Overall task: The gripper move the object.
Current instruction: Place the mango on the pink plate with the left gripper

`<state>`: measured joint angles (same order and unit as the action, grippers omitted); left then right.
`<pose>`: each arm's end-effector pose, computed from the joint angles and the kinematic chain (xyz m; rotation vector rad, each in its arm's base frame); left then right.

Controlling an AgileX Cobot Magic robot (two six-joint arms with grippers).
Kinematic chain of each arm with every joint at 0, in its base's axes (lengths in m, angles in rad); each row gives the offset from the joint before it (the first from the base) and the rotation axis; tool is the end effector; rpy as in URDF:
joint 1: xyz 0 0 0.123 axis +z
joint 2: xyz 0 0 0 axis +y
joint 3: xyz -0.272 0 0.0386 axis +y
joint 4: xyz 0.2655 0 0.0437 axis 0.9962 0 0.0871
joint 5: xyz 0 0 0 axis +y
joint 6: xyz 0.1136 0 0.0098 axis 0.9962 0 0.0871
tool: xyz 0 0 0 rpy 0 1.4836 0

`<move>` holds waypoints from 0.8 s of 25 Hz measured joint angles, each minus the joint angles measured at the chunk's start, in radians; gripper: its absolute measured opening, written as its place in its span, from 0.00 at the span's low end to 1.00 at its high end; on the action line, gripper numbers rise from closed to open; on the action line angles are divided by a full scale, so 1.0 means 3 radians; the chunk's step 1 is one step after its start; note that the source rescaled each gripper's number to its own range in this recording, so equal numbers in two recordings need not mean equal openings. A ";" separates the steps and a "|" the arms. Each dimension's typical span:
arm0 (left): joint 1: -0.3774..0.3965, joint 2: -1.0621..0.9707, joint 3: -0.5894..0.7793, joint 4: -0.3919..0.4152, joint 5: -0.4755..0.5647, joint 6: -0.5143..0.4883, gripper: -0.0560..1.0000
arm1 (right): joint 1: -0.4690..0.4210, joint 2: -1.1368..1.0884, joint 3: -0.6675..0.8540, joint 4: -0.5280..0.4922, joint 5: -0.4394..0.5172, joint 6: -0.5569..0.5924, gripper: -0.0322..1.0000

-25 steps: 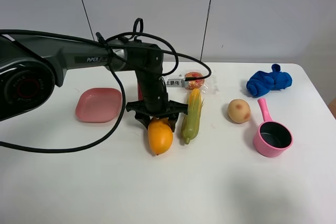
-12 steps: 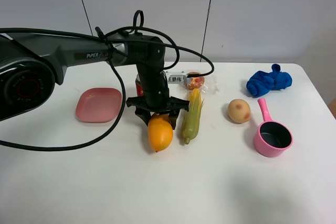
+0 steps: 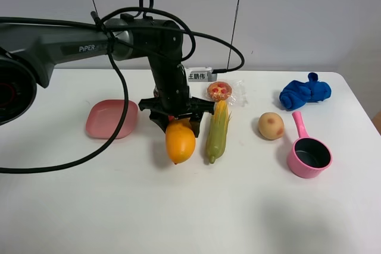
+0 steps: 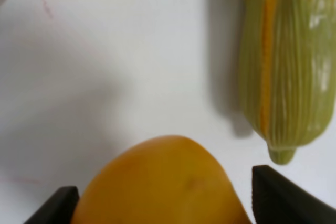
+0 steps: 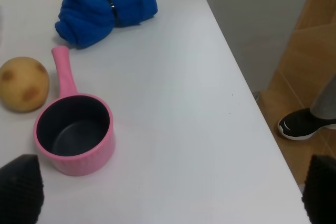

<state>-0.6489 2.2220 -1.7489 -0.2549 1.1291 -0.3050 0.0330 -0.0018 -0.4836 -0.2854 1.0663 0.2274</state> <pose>0.3502 -0.2983 0.1231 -0.3681 -3.0408 0.3582 0.0414 -0.0268 0.2729 0.2091 2.0249 -0.1797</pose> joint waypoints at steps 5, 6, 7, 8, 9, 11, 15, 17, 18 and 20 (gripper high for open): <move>0.0112 -0.0109 0.0000 -0.0029 0.0074 0.0055 0.06 | 0.0000 0.0000 0.0000 0.0000 0.0000 0.0000 1.00; 0.0150 -0.0125 0.0000 -0.0034 0.0082 0.0076 0.06 | 0.0000 0.0000 0.0000 0.0000 0.0000 0.0000 1.00; 0.0184 -0.0133 0.0000 -0.0034 0.0090 0.0087 0.06 | 0.0000 0.0000 0.0000 0.0000 0.0000 0.0000 1.00; 0.0226 -0.0144 0.0000 -0.0034 0.0101 0.0092 0.06 | 0.0000 0.0000 0.0000 0.0000 0.0000 0.0000 1.00; 0.0274 -0.0148 0.0000 -0.0034 0.0123 0.0097 0.06 | 0.0000 0.0000 0.0000 0.0000 0.0000 0.0000 1.00; 0.0370 -0.0167 0.0000 -0.0023 0.0184 0.0112 0.06 | 0.0000 0.0000 0.0000 0.0000 0.0000 0.0000 1.00; 0.0609 -0.0205 0.0000 0.0003 0.0256 0.0161 0.06 | 0.0000 0.0000 0.0000 0.0000 0.0000 0.0000 1.00; 0.0739 -0.0229 0.0000 0.0018 0.0256 0.0189 0.06 | 0.0000 0.0000 0.0000 0.0000 0.0000 0.0000 1.00; 0.0789 -0.0243 0.0000 0.0024 0.0256 0.0208 0.06 | 0.0000 0.0000 0.0000 0.0000 0.0000 0.0000 1.00; 0.0899 -0.0266 0.0000 0.0029 0.0256 0.0262 0.06 | 0.0000 0.0000 0.0000 0.0000 0.0000 0.0000 1.00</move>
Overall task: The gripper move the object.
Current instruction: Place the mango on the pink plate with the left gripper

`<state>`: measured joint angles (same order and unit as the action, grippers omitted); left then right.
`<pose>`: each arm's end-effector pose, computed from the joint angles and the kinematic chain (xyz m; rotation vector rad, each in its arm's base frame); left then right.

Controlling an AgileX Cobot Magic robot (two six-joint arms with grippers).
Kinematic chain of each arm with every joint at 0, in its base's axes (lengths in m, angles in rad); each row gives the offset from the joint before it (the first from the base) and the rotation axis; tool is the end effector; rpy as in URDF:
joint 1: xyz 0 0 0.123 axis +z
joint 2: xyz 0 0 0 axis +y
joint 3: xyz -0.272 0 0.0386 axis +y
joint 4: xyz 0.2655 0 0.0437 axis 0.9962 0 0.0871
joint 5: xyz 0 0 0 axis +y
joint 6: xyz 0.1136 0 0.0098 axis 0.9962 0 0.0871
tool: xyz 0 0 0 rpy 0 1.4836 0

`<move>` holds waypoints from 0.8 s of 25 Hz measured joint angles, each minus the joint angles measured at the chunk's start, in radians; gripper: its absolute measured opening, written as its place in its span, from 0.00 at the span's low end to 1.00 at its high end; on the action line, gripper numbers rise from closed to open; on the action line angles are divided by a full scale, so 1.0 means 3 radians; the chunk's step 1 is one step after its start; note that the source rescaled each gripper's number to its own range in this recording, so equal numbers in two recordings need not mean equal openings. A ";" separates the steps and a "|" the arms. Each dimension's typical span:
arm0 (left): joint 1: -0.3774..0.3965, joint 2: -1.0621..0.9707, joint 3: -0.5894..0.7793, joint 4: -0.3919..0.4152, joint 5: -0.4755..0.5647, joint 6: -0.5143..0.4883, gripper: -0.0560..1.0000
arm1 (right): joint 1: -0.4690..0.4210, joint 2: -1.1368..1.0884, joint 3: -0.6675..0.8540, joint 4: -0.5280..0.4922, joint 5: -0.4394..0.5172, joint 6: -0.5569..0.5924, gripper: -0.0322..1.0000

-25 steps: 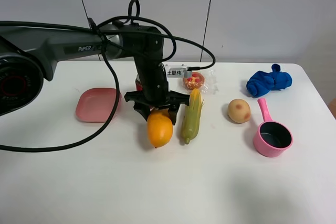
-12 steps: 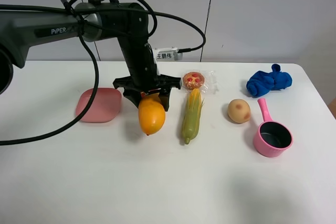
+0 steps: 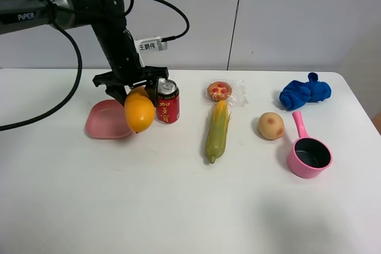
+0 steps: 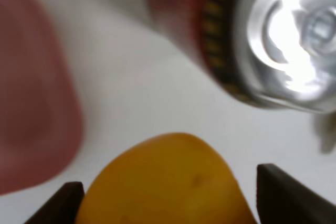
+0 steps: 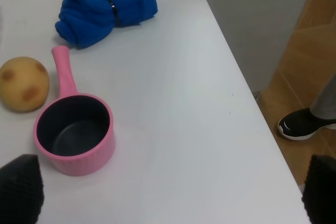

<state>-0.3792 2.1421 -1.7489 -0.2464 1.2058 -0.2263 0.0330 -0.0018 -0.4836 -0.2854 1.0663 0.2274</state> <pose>0.4076 -0.1904 0.1588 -0.1108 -3.1039 0.3738 0.0414 -0.0268 0.2729 0.2091 2.0249 -0.1797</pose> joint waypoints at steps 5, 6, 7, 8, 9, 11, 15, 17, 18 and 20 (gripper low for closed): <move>0.0220 -0.0020 0.0000 0.0007 0.0002 0.0230 0.06 | 0.0000 0.0000 0.0000 0.0000 0.0000 0.0000 1.00; 0.0267 -0.0020 0.0000 0.0010 0.0002 0.0273 0.05 | 0.0000 0.0000 0.0000 0.0000 0.0000 0.0000 1.00; 0.0316 -0.0020 0.0000 0.0010 -0.0001 0.0316 0.05 | 0.0000 0.0000 0.0000 0.0000 0.0000 0.0000 1.00; 0.0365 -0.0020 0.0000 0.0010 -0.0026 0.0363 0.05 | 0.0000 0.0000 0.0000 0.0000 0.0000 0.0000 1.00; 0.0403 -0.0020 0.0000 0.0013 -0.0077 0.0395 0.05 | 0.0000 0.0000 0.0000 0.0000 0.0000 0.0000 1.00; 0.0478 -0.0020 0.0000 0.0020 -0.0220 0.0477 0.05 | 0.0000 0.0000 0.0000 0.0000 0.0000 0.0000 1.00; 0.0589 -0.0011 0.0007 0.0016 -0.0418 0.0617 0.05 | 0.0000 0.0000 0.0000 0.0000 0.0000 0.0000 1.00; 0.0643 0.0020 0.0018 0.0016 -0.0450 0.0648 0.05 | 0.0000 0.0000 0.0000 0.0000 0.0000 0.0000 1.00; 0.0672 0.0042 0.0042 0.0016 -0.0466 0.0656 0.05 | 0.0000 0.0000 0.0000 0.0000 0.0000 0.0000 1.00; 0.0719 0.0075 0.0123 0.0008 -0.0525 0.0667 0.05 | 0.0000 0.0000 0.0000 0.0000 0.0000 0.0000 1.00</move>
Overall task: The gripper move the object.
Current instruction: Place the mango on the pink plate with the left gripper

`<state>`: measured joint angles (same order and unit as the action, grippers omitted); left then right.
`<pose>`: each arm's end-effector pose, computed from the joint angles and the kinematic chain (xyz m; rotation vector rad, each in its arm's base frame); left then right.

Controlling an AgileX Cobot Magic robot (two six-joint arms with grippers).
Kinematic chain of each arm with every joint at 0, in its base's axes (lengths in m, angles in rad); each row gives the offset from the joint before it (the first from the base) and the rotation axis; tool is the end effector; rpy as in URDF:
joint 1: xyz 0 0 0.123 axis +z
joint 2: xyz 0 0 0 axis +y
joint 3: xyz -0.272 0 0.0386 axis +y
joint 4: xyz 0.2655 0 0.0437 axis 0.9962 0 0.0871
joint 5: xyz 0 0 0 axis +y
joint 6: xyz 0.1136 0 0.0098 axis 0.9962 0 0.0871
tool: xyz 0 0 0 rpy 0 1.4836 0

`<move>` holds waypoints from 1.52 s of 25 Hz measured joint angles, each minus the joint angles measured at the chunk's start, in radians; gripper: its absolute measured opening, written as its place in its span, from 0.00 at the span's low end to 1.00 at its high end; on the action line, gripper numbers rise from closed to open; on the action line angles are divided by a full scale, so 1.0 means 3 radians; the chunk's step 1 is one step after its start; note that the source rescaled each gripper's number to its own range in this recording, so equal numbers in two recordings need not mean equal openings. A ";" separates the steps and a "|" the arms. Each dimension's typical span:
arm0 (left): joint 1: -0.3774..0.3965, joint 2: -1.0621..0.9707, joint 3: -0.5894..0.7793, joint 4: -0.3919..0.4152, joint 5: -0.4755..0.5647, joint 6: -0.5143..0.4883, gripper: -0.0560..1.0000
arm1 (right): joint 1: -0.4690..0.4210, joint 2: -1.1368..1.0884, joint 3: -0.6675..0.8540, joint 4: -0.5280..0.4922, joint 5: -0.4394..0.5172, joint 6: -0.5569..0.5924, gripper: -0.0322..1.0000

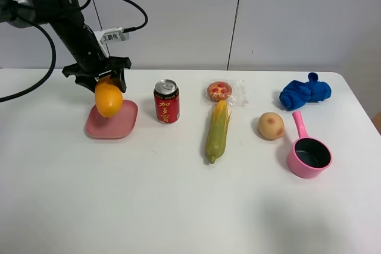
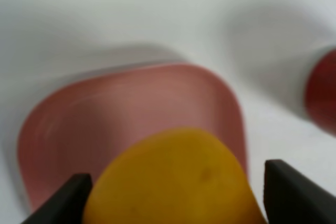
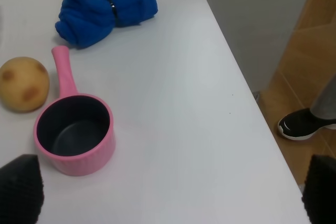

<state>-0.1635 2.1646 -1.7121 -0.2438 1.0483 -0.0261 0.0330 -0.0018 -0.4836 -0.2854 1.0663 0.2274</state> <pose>0.4508 -0.0986 0.1402 0.0477 2.9861 -0.3517 0.0414 -0.0268 0.2729 0.2091 2.0249 -0.1797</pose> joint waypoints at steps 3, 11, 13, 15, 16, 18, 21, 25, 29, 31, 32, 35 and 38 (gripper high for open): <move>0.0020 0.0020 0.0184 -0.0001 -0.0163 0.0052 0.05 | 0.0000 0.0000 0.0000 0.0000 0.0000 0.0000 1.00; 0.0027 0.0028 0.0454 -0.0001 -0.0737 0.0125 0.05 | 0.0000 0.0000 0.0000 0.0000 0.0000 0.0000 1.00; 0.0027 0.0028 0.0495 -0.0003 -0.0765 0.0128 0.05 | 0.0000 0.0000 0.0000 0.0000 0.0000 0.0000 1.00; 0.0027 0.0028 0.0526 -0.0008 -0.0789 0.0128 0.05 | 0.0000 0.0000 0.0000 0.0000 0.0000 0.0000 1.00; 0.0027 0.0032 0.0548 -0.0008 -0.0791 0.0128 0.05 | 0.0000 0.0000 0.0000 0.0000 0.0000 0.0000 1.00; 0.0027 0.0048 0.0558 -0.0012 -0.0786 0.0128 0.05 | 0.0000 0.0000 0.0000 0.0000 0.0000 0.0000 1.00; 0.0027 0.0091 0.0569 -0.0012 -0.0775 0.0128 0.05 | 0.0000 0.0000 0.0000 0.0000 0.0000 0.0000 1.00; 0.0027 0.0135 0.0580 -0.0012 -0.0752 0.0143 0.05 | 0.0000 0.0000 0.0000 0.0000 0.0000 0.0000 1.00; 0.0027 0.0136 0.0580 -0.0012 -0.0769 0.0273 0.07 | 0.0000 0.0000 0.0000 0.0000 0.0000 0.0000 1.00; 0.0027 0.0136 0.0580 -0.0012 -0.0791 0.0347 0.17 | 0.0000 0.0000 0.0000 0.0000 0.0000 0.0000 1.00; 0.0027 0.0136 0.0580 -0.0012 -0.0807 0.0375 0.26 | 0.0000 0.0000 0.0000 0.0000 0.0000 0.0000 1.00; 0.0027 0.0136 0.0580 -0.0012 -0.0866 0.0429 0.50 | 0.0000 0.0000 0.0000 0.0000 0.0000 0.0000 1.00; 0.0027 0.0136 0.0580 -0.0012 -0.0902 0.0442 0.62 | 0.0000 0.0000 0.0000 0.0000 0.0000 0.0000 1.00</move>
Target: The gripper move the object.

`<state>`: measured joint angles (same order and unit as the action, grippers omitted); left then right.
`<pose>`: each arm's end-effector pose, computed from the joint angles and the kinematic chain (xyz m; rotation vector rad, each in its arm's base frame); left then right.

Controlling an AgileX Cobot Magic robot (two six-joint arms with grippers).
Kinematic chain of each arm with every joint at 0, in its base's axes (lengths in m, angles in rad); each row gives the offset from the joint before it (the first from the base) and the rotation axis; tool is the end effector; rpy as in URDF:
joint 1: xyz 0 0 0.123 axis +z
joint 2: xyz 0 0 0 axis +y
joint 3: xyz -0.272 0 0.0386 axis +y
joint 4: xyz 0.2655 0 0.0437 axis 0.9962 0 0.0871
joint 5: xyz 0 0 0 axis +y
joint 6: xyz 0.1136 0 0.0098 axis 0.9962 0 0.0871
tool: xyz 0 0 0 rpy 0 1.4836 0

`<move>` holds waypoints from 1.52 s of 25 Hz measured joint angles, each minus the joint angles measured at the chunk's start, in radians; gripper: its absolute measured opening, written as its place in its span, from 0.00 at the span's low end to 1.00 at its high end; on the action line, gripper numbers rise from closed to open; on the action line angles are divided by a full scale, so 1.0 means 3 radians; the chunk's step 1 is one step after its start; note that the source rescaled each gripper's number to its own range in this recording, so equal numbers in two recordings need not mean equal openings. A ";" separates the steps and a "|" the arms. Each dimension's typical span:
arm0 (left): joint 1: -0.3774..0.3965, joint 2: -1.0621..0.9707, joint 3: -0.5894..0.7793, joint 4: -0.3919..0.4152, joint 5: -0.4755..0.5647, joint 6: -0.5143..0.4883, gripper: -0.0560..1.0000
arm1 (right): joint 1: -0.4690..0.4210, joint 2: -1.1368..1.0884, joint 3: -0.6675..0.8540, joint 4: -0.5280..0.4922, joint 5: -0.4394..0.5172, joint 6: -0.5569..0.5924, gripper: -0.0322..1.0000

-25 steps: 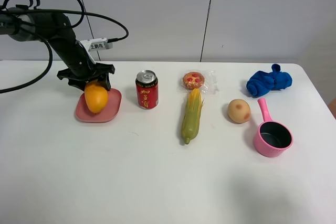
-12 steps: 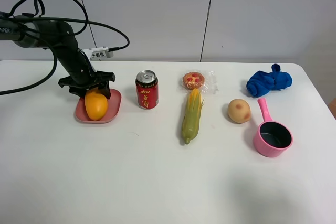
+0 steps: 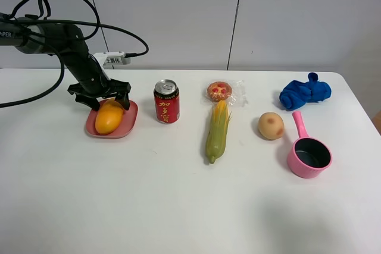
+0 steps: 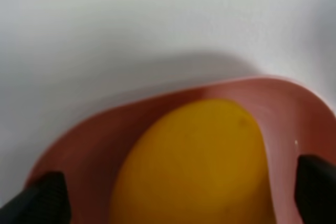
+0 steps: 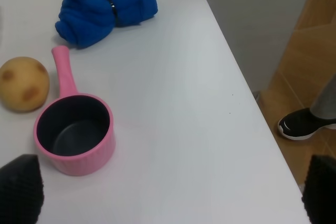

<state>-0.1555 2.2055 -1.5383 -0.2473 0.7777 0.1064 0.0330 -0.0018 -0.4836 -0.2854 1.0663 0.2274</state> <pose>0.4448 -0.0896 0.0797 0.1515 2.9167 -0.2890 0.0414 -0.0268 0.2729 0.2091 2.0249 -0.1797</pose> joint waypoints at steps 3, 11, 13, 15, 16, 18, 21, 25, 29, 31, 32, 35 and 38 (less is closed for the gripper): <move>0.0000 -0.0016 0.0000 0.0000 -0.0003 0.0000 0.65 | 0.0000 0.0000 0.0000 0.0000 0.0000 0.0000 1.00; 0.0000 -0.0358 0.0000 0.0000 -0.0006 -0.0032 0.65 | 0.0000 0.0000 0.0000 0.0000 0.0000 0.0000 1.00; 0.0000 -0.0418 0.0000 0.0000 0.0023 -0.0043 0.65 | 0.0000 0.0000 0.0000 0.0000 0.0000 0.0000 1.00; 0.0000 -0.0471 0.0000 0.0035 0.0042 -0.0051 0.65 | 0.0000 0.0000 0.0000 0.0000 0.0000 0.0000 1.00; 0.0000 -0.0487 0.0000 0.0068 0.0047 -0.0052 0.65 | 0.0000 0.0000 0.0000 0.0000 0.0000 0.0000 1.00; 0.0000 -0.0524 0.0000 0.0126 0.0075 -0.0085 0.65 | 0.0000 0.0000 0.0000 0.0000 0.0000 0.0000 1.00; 0.0000 -0.0558 0.0000 0.0157 0.0120 -0.0116 0.65 | 0.0000 0.0000 0.0000 0.0000 0.0000 0.0000 1.00; 0.0000 -0.0652 0.0000 0.0226 0.0117 -0.0116 0.65 | 0.0000 0.0000 0.0000 0.0000 0.0000 0.0000 1.00; 0.0005 -0.0874 0.0003 0.0261 0.0100 -0.0119 0.65 | 0.0000 0.0000 0.0000 0.0000 0.0000 0.0000 1.00; 0.0034 -0.0998 0.0003 0.0273 0.0116 -0.0123 0.65 | 0.0000 0.0000 0.0000 0.0000 0.0000 0.0000 1.00; 0.0051 -0.1069 0.0003 0.0278 0.0136 -0.0124 0.65 | 0.0000 0.0000 0.0000 0.0000 0.0000 0.0000 1.00; 0.0090 -0.1267 0.0003 0.0338 0.0237 -0.0126 0.65 | 0.0000 0.0000 0.0000 0.0000 0.0000 0.0000 1.00; 0.0126 -0.1471 0.0003 0.0406 0.0321 -0.0129 0.65 | 0.0000 0.0000 0.0000 0.0000 0.0000 0.0000 1.00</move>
<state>-0.1178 1.7642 -1.5375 -0.1256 0.8741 0.0675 0.0330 -0.0018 -0.4836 -0.2854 1.0663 0.2274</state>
